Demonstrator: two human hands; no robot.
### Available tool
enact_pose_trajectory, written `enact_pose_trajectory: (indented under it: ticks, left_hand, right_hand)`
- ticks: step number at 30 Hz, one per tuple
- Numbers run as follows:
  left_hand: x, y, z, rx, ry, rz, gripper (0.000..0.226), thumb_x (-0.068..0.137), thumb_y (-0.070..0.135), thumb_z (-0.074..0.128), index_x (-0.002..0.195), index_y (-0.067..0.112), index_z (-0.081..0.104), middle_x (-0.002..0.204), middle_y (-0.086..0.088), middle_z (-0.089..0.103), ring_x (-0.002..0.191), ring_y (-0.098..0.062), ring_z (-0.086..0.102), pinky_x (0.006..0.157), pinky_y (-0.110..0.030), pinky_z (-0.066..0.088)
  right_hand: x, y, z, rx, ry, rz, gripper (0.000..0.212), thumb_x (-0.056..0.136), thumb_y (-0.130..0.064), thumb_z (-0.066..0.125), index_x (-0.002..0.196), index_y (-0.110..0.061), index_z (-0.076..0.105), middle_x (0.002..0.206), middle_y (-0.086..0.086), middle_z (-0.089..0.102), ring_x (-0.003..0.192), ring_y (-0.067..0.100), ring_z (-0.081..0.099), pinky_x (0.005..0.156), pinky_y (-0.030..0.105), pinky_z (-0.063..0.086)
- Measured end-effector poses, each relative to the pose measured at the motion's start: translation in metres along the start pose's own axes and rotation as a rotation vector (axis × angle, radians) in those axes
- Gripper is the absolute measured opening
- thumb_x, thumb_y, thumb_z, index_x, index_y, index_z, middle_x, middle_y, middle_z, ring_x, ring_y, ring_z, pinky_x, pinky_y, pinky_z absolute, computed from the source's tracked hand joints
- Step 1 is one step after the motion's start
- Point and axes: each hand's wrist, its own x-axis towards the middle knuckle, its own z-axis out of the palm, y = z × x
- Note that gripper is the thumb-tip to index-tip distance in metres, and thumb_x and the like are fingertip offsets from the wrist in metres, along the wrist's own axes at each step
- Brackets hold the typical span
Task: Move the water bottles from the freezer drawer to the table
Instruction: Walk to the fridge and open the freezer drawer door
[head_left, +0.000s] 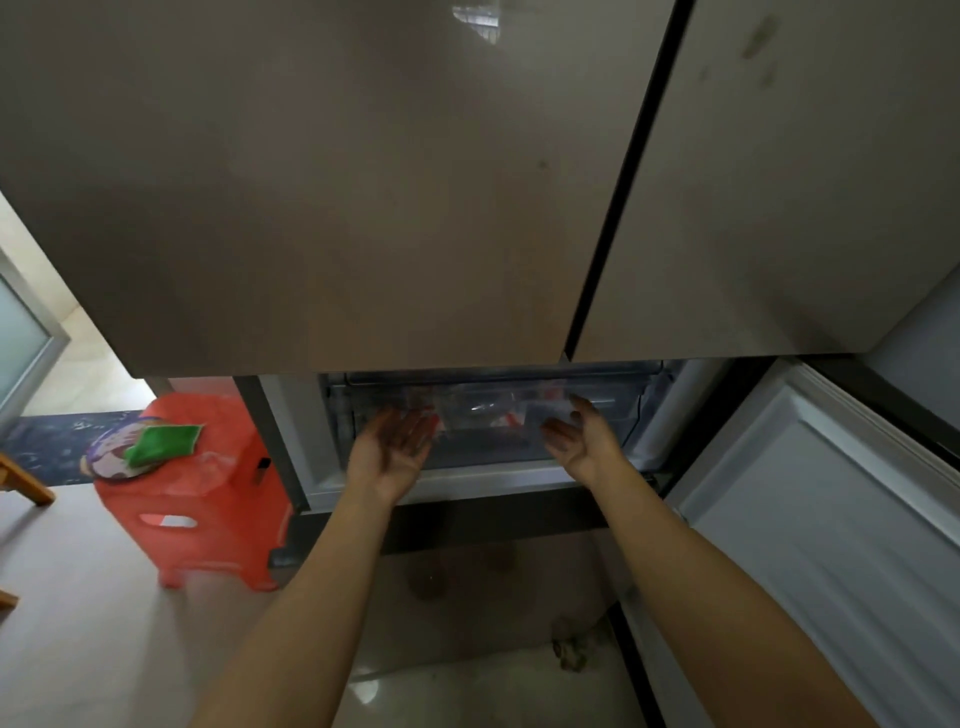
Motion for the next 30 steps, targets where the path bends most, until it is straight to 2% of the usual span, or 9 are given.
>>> enact_pose_trajectory:
  ticks: [4, 6, 9, 12, 14, 17, 23, 28, 30]
  left_hand:
    - [0.003, 0.009, 0.013, -0.118, 0.003, 0.039, 0.025, 0.091, 0.015, 0.044, 0.067, 0.011, 0.047, 0.057, -0.006, 0.058, 0.071, -0.021, 0.054, 0.072, -0.039, 0.043]
    - [0.004, 0.008, 0.015, -0.153, -0.017, 0.052, 0.019, 0.083, 0.013, 0.05, 0.064, 0.014, 0.047, 0.051, -0.002, 0.055, 0.065, -0.018, 0.052, 0.065, -0.037, 0.042]
    - [0.01, 0.0, 0.006, -0.211, -0.105, 0.09, 0.03, 0.078, 0.01, 0.048, 0.049, 0.015, 0.052, 0.047, 0.001, 0.051, 0.047, -0.014, 0.053, 0.069, -0.036, 0.049]
    - [0.012, 0.001, -0.003, -0.153, -0.104, 0.096, 0.047, 0.09, 0.01, 0.039, 0.046, 0.014, 0.054, 0.053, -0.002, 0.053, 0.057, -0.018, 0.055, 0.089, -0.051, 0.046]
    - [0.007, 0.003, -0.001, -0.126, -0.095, 0.102, 0.046, 0.09, 0.012, 0.04, 0.046, 0.013, 0.053, 0.055, -0.004, 0.056, 0.06, -0.02, 0.056, 0.079, -0.049, 0.055]
    - [-0.003, 0.002, 0.005, -0.119, -0.079, 0.1, 0.047, 0.09, 0.012, 0.04, 0.045, 0.012, 0.051, 0.054, -0.005, 0.054, 0.049, -0.019, 0.057, 0.055, -0.038, 0.057]
    - [-0.017, -0.009, -0.008, -0.079, -0.031, 0.092, 0.016, 0.092, 0.017, 0.04, 0.082, 0.011, 0.051, 0.103, -0.008, 0.056, 0.102, -0.023, 0.053, 0.059, -0.037, 0.055]
    - [-0.036, -0.021, -0.023, -0.083, -0.043, 0.078, 0.016, 0.094, 0.018, 0.038, 0.094, 0.011, 0.052, 0.11, -0.008, 0.058, 0.104, -0.021, 0.054, 0.081, -0.042, 0.048]
    - [-0.044, -0.024, -0.029, -0.101, -0.05, 0.071, 0.017, 0.095, 0.018, 0.038, 0.087, 0.013, 0.052, 0.11, -0.008, 0.058, 0.103, -0.022, 0.055, 0.072, -0.042, 0.054]
  right_hand:
    - [0.012, -0.021, 0.006, 0.128, 0.028, -0.048, 0.015, 0.094, -0.019, 0.047, 0.081, -0.012, 0.049, 0.08, 0.012, 0.05, 0.072, 0.023, 0.052, 0.066, 0.026, 0.054]
    - [0.017, -0.032, 0.006, 0.32, -0.001, -0.012, 0.013, 0.093, -0.02, 0.048, 0.101, -0.01, 0.052, 0.086, 0.015, 0.051, 0.091, 0.029, 0.057, 0.073, 0.03, 0.054]
    - [0.022, -0.033, -0.006, 0.428, -0.058, 0.06, 0.044, 0.091, -0.024, 0.05, 0.131, -0.01, 0.039, 0.117, 0.015, 0.052, 0.124, 0.031, 0.046, 0.085, 0.037, 0.045]
    - [0.027, -0.023, -0.017, 0.29, -0.12, 0.064, 0.012, 0.09, -0.024, 0.049, 0.089, -0.012, 0.052, 0.1, 0.006, 0.059, 0.101, 0.024, 0.059, 0.071, 0.032, 0.048]
    - [0.026, -0.024, -0.016, 0.265, -0.106, 0.061, 0.019, 0.089, -0.02, 0.049, 0.072, -0.014, 0.047, 0.071, 0.005, 0.06, 0.08, 0.021, 0.059, 0.067, 0.032, 0.049]
    - [0.022, -0.024, -0.018, 0.251, -0.116, 0.056, 0.026, 0.091, -0.015, 0.044, 0.065, -0.014, 0.044, 0.049, 0.004, 0.059, 0.079, 0.021, 0.058, 0.068, 0.036, 0.043]
    - [0.002, -0.012, -0.03, 0.28, -0.113, 0.046, 0.02, 0.092, -0.004, 0.038, 0.078, -0.009, 0.05, 0.083, 0.011, 0.06, 0.082, 0.023, 0.06, 0.076, 0.038, 0.047]
    - [-0.01, 0.005, -0.047, 0.306, -0.116, 0.024, 0.025, 0.09, 0.001, 0.036, 0.071, -0.012, 0.045, 0.099, 0.012, 0.06, 0.095, 0.022, 0.058, 0.084, 0.038, 0.043]
    - [-0.017, 0.011, -0.052, 0.307, -0.108, 0.007, 0.03, 0.089, 0.002, 0.034, 0.065, -0.014, 0.041, 0.096, 0.011, 0.058, 0.106, 0.023, 0.054, 0.092, 0.039, 0.039]
